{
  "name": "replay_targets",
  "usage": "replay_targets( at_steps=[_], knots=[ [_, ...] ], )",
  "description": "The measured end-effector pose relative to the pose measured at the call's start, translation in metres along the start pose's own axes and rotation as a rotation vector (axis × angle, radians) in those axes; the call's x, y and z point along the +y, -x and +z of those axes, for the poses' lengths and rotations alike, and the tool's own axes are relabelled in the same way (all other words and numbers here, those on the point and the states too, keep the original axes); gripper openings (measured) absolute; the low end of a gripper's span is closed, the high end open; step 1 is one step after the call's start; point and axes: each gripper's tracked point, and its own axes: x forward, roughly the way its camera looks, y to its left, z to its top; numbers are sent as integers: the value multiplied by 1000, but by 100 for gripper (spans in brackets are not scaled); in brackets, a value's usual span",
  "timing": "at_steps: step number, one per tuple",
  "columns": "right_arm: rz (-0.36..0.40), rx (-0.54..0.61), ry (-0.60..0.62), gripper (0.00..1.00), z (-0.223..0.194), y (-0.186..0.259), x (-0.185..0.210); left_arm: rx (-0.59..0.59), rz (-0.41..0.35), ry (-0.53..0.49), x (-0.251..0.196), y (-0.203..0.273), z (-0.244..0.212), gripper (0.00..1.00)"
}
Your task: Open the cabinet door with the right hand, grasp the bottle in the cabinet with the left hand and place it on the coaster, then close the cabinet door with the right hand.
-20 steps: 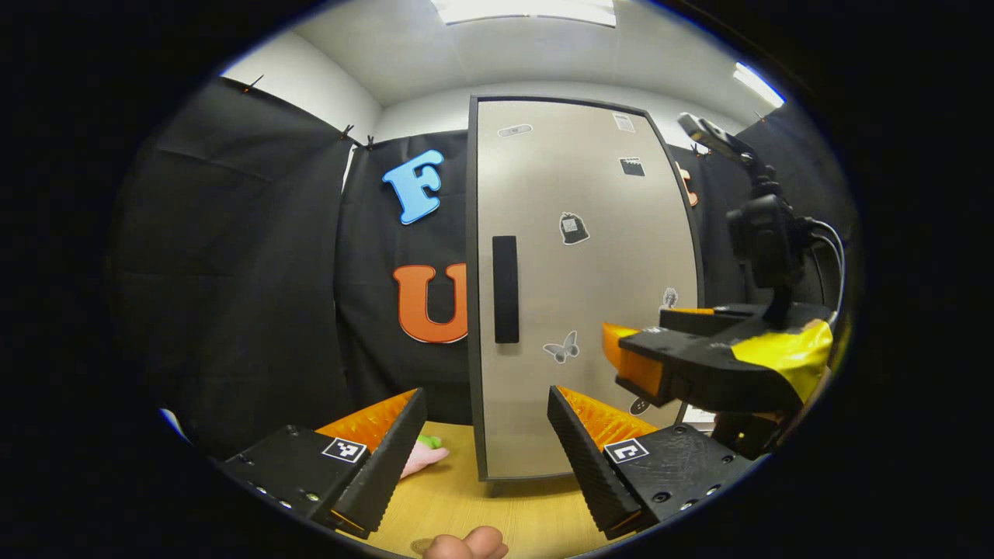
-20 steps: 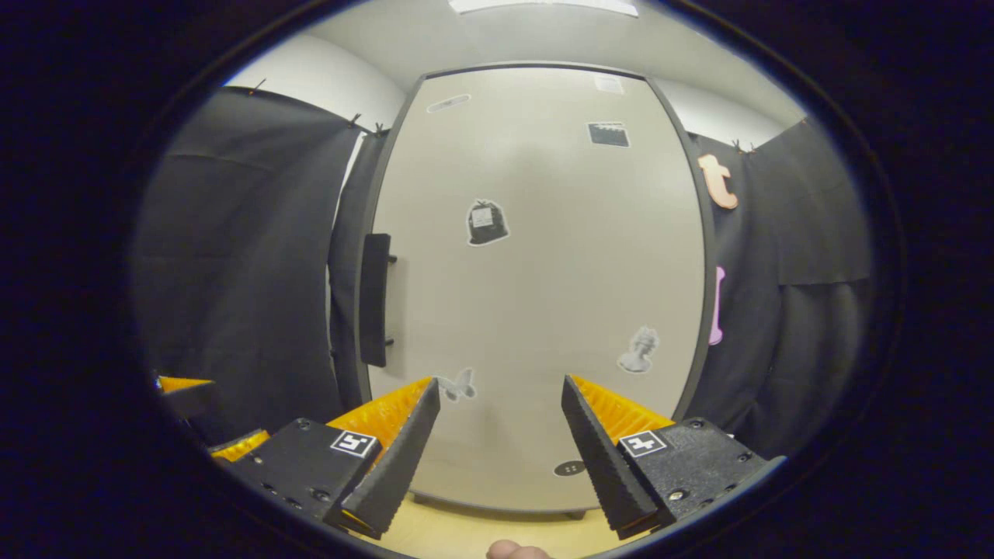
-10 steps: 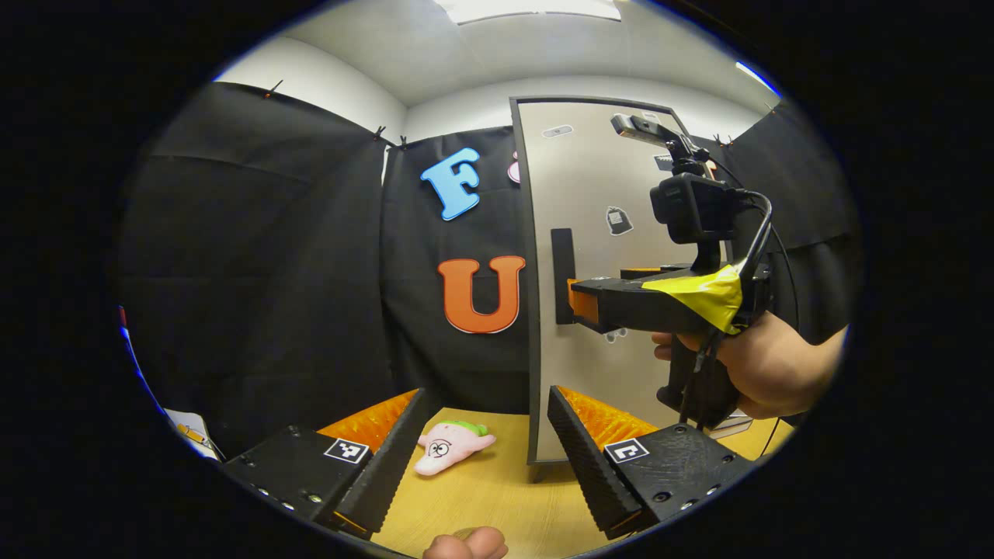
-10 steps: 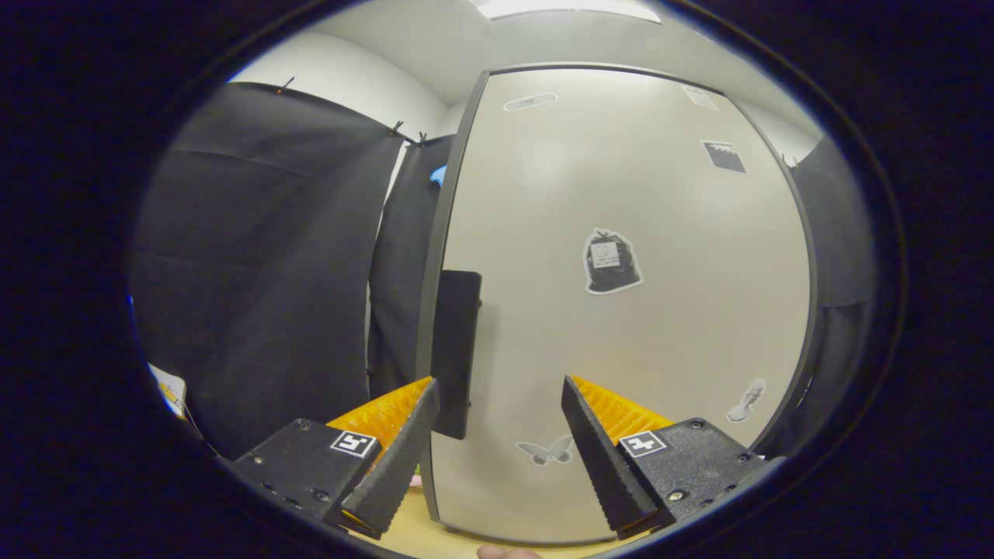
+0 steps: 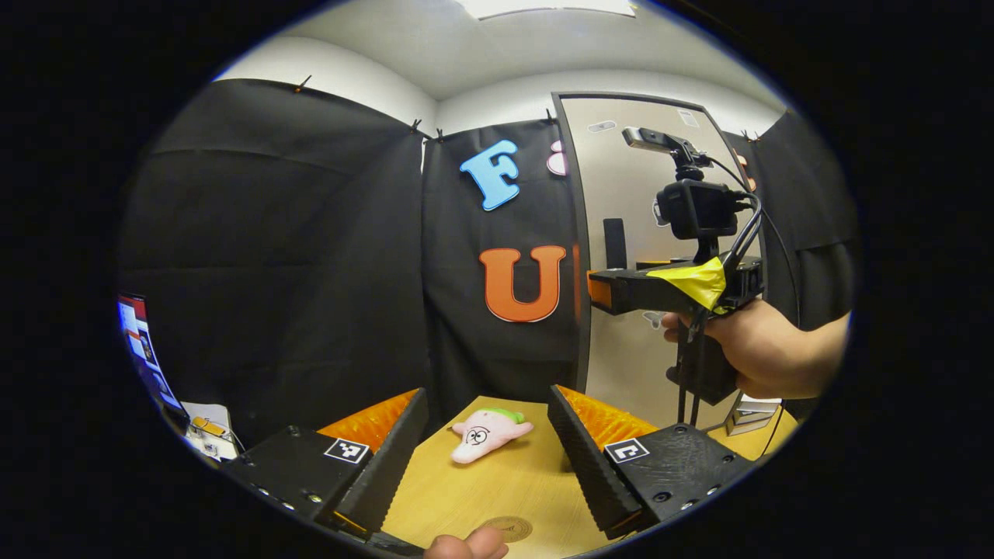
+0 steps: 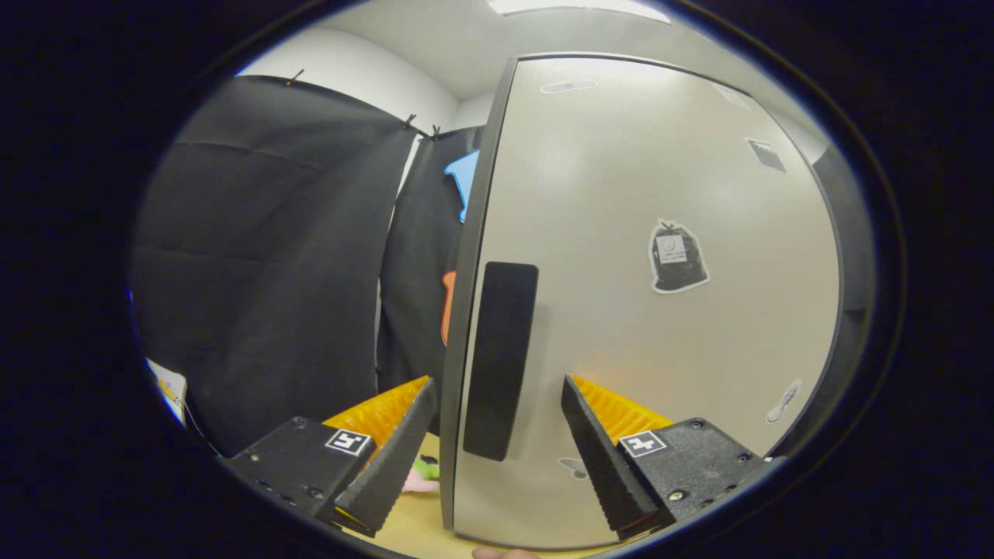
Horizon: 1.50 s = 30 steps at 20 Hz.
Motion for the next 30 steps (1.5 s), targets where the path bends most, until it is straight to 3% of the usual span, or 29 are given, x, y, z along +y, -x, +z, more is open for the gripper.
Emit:
replay_targets(
  at_steps=[9,11,15,16,17,24,30],
  knots=[
    [25,20,22,99,-5,-4,12,10,0,6,8,6,-6,94],
    [38,56,19,94,-12,-6,16,16,4,9,11,9,-10,94],
    [14,137,-37,60,-27,-10,6,30,16,15,17,13,-14,94],
    [34,146,-63,44,-28,-13,7,34,19,17,18,15,-16,94],
    [46,159,-79,36,-27,-9,8,39,21,19,18,16,-17,94],
    [97,195,-65,26,-28,0,9,46,5,35,17,19,-19,94],
    [269,202,-61,26,-26,33,14,81,-53,43,2,16,-33,95]
  ],
)
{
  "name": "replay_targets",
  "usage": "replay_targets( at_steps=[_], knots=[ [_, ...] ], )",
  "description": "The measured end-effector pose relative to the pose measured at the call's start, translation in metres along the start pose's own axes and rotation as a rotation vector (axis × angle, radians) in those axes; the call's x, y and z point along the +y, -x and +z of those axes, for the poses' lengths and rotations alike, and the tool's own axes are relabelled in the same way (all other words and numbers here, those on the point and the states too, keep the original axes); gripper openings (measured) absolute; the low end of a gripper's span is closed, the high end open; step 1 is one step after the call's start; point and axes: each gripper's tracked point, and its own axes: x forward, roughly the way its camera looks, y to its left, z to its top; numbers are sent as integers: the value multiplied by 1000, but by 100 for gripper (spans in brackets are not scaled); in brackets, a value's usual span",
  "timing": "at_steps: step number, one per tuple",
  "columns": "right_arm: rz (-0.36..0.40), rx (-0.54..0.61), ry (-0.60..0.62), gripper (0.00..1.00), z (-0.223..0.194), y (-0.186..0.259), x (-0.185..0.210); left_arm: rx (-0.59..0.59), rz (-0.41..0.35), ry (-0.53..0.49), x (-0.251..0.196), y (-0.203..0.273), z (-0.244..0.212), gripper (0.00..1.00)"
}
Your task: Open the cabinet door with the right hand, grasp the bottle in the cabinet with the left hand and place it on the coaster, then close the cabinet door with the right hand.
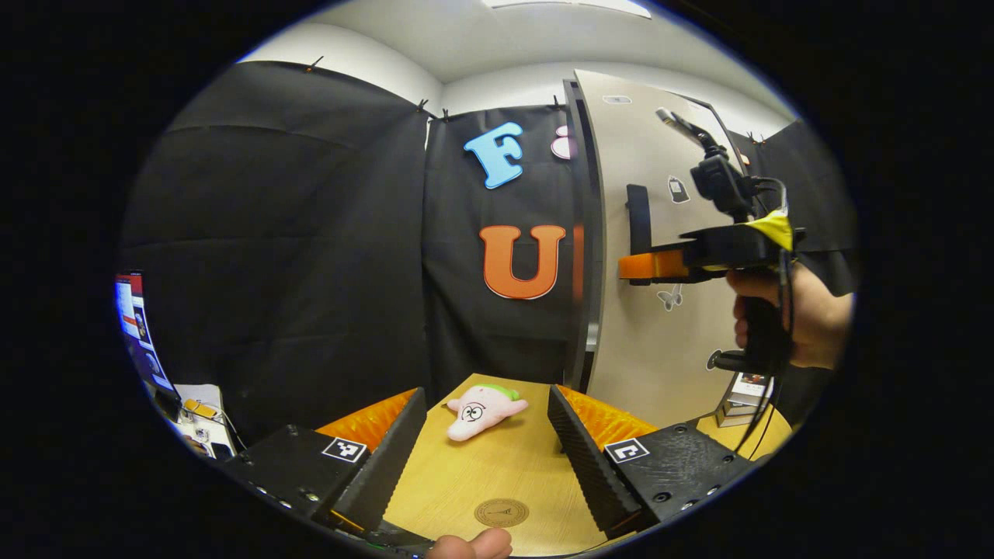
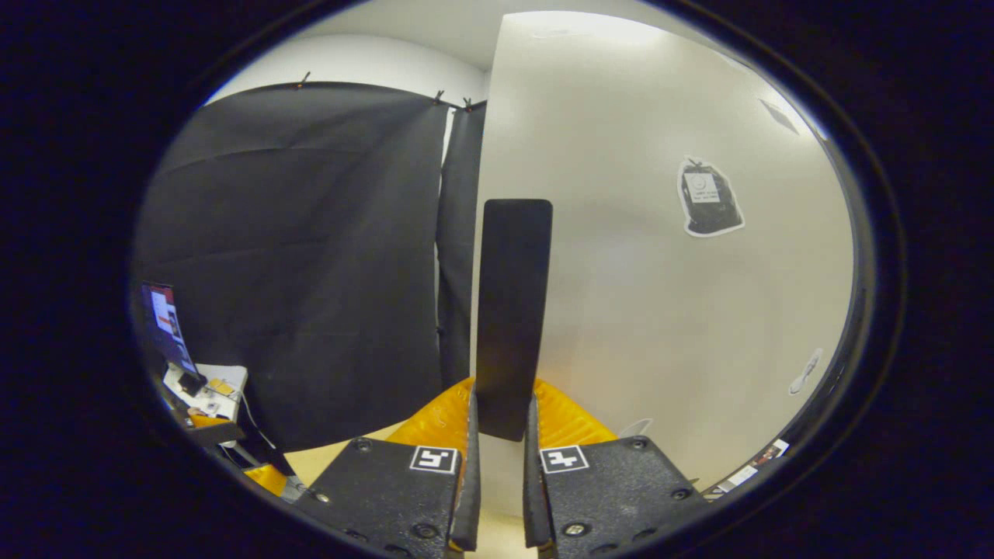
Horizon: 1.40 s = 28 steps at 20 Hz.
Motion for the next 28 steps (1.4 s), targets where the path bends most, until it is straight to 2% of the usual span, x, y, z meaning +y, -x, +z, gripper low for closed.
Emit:
replay_targets(
  at_steps=[8,13,23,28],
  knots=[
    [124,24,-25,25,-5,37,-3,51,-112,-34,-36,-22,-21,95],
    [136,36,-30,24,-9,61,-9,31,-203,-58,-74,-40,-18,95],
    [-10,37,-89,24,-14,87,-27,4,-392,-82,-186,-76,-2,95],
    [-120,19,-114,24,-11,90,-37,-13,-462,-97,-232,-93,5,94]
  ],
)
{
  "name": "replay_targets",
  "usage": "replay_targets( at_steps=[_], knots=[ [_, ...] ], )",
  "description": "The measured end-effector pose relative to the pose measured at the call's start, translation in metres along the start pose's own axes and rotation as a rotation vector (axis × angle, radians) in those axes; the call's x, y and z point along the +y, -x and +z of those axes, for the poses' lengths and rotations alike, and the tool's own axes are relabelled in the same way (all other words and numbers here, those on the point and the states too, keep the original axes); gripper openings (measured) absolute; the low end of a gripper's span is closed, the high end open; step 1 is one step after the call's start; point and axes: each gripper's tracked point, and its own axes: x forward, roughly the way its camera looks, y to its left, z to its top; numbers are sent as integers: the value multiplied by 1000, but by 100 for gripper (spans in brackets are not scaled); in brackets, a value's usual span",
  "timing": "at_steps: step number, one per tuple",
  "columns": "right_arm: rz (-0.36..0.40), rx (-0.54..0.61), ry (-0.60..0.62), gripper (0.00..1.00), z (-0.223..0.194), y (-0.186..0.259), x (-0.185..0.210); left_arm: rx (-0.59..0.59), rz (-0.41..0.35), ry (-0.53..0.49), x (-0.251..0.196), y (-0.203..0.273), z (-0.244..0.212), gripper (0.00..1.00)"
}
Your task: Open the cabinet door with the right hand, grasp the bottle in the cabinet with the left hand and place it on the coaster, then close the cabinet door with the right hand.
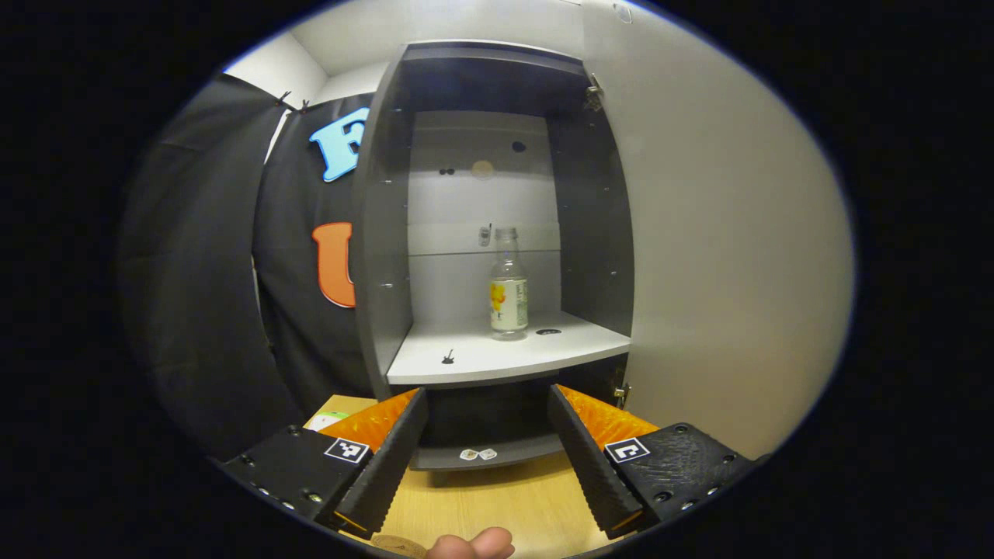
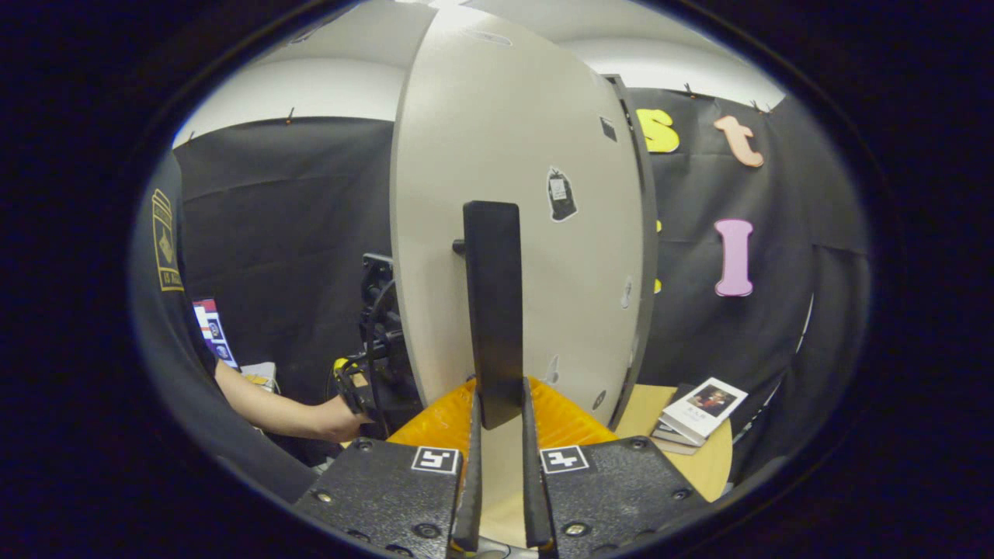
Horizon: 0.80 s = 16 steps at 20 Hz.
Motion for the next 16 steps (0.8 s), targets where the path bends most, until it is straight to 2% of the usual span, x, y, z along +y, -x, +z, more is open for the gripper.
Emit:
replay_targets(
  at_steps=[4,9,10,13,14,16],
  knots=[
    [-74,-27,-33,23,4,-1,-6,16,-23,10,-17,-28,-1,95],
    [-193,-69,-21,24,6,5,-30,-9,-14,-7,-25,-66,17,95],
    [-226,-73,-19,34,5,8,-38,-9,-12,-12,-24,-74,21,95],
    [-315,-95,-51,42,3,24,-55,-2,2,-52,-28,-98,28,95],
    [-346,-104,-58,49,4,28,-61,-5,8,-67,-29,-108,32,95],
    [-401,-119,-62,56,3,37,-76,-23,23,-85,-30,-127,44,95]
  ],
)
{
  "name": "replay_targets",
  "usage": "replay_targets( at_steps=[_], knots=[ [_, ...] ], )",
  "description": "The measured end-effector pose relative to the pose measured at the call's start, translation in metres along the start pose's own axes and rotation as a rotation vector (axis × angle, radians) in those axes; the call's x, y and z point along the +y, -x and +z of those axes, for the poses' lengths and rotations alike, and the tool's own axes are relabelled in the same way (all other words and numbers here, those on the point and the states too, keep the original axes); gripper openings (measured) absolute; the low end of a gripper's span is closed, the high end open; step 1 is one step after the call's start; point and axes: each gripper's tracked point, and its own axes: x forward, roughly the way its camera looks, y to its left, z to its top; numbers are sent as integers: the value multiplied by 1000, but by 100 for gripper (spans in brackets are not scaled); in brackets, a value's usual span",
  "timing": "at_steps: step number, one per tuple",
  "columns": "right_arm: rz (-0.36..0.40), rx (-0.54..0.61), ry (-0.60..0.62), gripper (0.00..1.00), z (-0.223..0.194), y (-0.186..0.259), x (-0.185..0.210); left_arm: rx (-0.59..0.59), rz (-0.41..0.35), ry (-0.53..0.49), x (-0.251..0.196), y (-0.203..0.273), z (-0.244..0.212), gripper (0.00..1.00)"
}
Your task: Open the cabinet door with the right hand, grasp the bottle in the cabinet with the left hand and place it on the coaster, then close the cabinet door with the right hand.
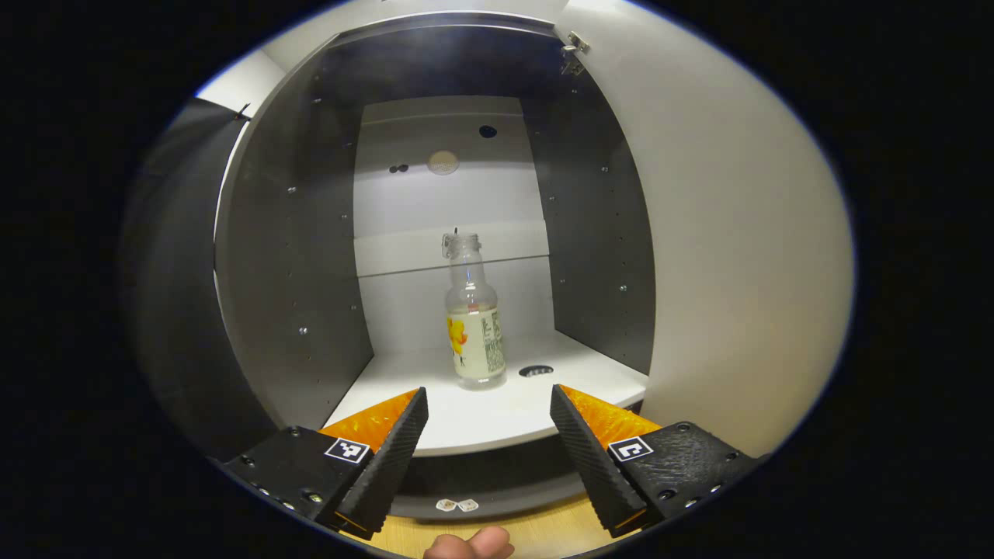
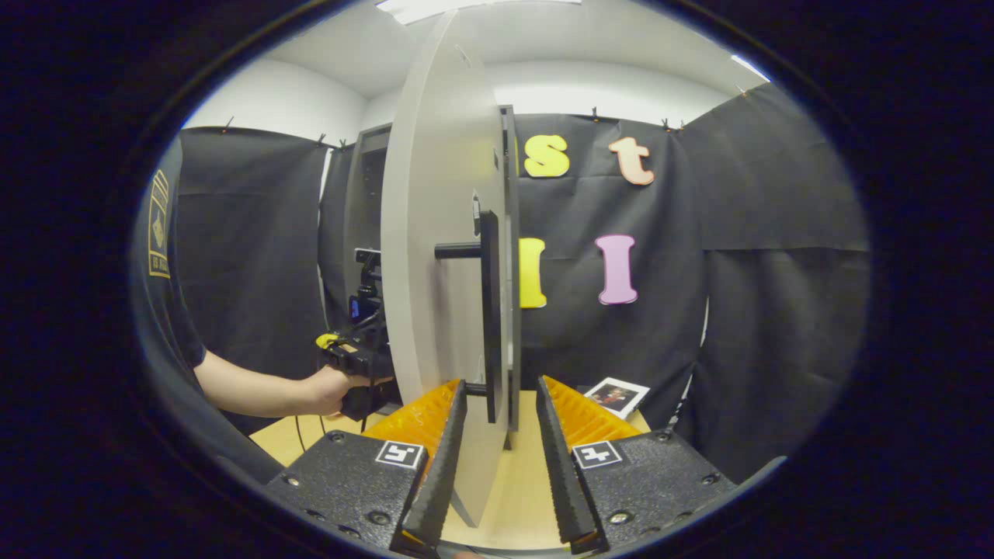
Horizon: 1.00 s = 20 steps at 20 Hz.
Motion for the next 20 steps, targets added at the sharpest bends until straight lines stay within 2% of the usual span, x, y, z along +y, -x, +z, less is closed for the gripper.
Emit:
replay_targets(
  at_steps=[1,2,4,5,6,7,8,9,12,13,14,18,19,20],
  knots=[
    [-31,-9,1,57,1,3,-11,-3,21,-7,2,-9,3,89],
    [-63,-16,-1,58,2,5,-21,-4,31,-6,2,-16,8,96],
    [-98,-29,-17,61,2,7,-36,-16,42,-14,3,-35,18,96],
    [-87,-36,-23,62,1,6,-34,-22,54,-21,7,-44,24,89],
    [-76,-40,-23,72,0,5,-33,-26,63,-20,9,-54,28,96],
    [-74,-36,-16,77,-3,5,-34,-26,72,-8,9,-65,33,96],
    [-80,-25,-3,86,-6,3,-36,-33,77,7,10,-74,40,96],
    [-101,-15,17,88,-10,3,-42,-38,88,17,14,-82,45,96],
    [-90,5,11,89,-16,-4,-43,-48,143,29,29,-108,55,96],
    [-68,12,-1,90,-18,-7,-40,-52,145,27,30,-118,57,100],
    [-61,23,-8,89,-21,-9,-41,-48,153,22,30,-125,56,96],
    [-47,39,-11,90,-24,-17,-46,5,168,42,27,-147,46,96],
    [-37,48,-9,90,-25,-19,-47,4,172,54,27,-148,46,71],
    [-27,59,-6,90,-28,-22,-48,20,170,59,27,-146,46,77]
  ],
)
